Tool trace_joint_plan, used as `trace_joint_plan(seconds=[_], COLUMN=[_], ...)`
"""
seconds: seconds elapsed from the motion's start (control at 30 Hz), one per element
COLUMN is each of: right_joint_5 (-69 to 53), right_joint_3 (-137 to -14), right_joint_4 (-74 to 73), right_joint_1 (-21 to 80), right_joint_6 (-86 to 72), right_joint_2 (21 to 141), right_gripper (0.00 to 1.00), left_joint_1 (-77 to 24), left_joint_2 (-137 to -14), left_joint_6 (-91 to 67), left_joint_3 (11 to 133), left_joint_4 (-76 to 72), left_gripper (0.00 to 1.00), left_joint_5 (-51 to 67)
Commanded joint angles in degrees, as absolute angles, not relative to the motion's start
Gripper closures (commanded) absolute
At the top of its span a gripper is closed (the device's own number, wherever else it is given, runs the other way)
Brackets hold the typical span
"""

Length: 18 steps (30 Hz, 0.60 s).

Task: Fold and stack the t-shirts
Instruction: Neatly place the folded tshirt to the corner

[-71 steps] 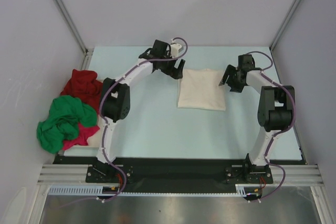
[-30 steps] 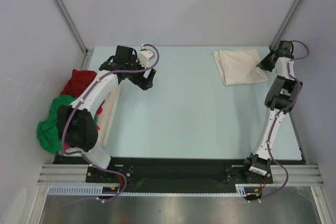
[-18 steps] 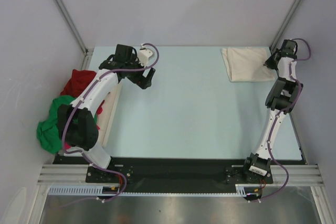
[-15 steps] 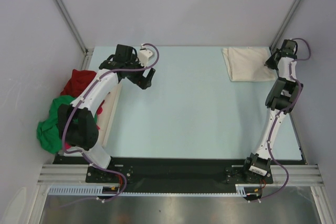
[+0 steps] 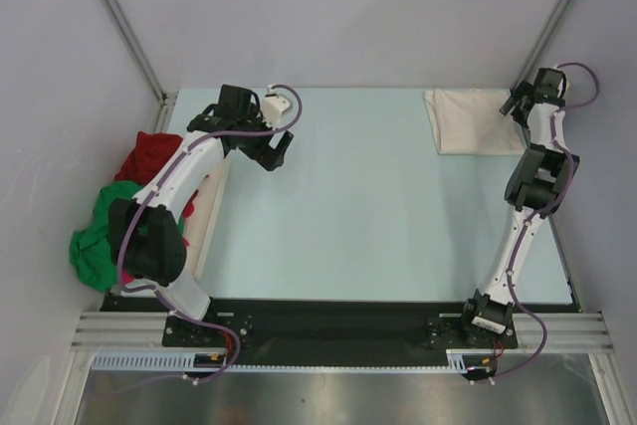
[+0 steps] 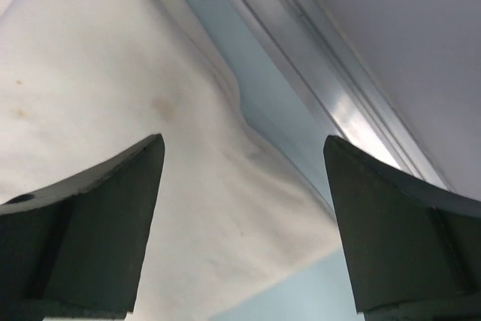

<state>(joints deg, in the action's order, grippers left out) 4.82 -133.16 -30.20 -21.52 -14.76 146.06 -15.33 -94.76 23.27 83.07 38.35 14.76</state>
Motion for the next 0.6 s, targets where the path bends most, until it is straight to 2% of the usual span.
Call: trace_joint_plan(seconds=[0.0, 0.13, 0.3, 0.33, 0.37, 0.57], right_joint_5=[11.3, 13.2, 11.2, 10.5, 9.0, 7.0], right_joint_3=[-126.6, -116.9, -91.2, -87.3, -78.8, -53.9], right_joint_4=[-28.4, -27.8, -20.5, -19.2, -16.5, -7.8], right_joint_1=[-20.7, -18.8, -14.5, -13.8, -13.0, -5.0], right_joint_6=[-14.7, -16.4, -18.9, -19.2, -19.8, -24.3], right_joint_2=[133.5, 122.9, 104.5, 97.7, 94.8, 71.2], right_gripper=[0.08, 0.05, 0.04, 0.04, 0.04, 0.04], left_joint_1=[-14.9, -14.9, -14.8, -14.9, -14.8, -14.4], left_joint_2=[-90.3, -85.8, -79.8, -77.3, -75.4, -63.1], left_joint_6=[26.4, 27.6, 27.1, 26.7, 26.7, 26.7], left_joint_3=[85.3, 81.8, 73.6, 71.8, 68.1, 53.5], left_joint_4=[40.0, 40.0, 38.5, 38.0, 36.7, 31.0], left_gripper=[0.0, 0.0, 0.0, 0.0, 0.0, 0.0], left_joint_5=[13.7, 13.7, 14.4, 14.7, 14.7, 11.6])
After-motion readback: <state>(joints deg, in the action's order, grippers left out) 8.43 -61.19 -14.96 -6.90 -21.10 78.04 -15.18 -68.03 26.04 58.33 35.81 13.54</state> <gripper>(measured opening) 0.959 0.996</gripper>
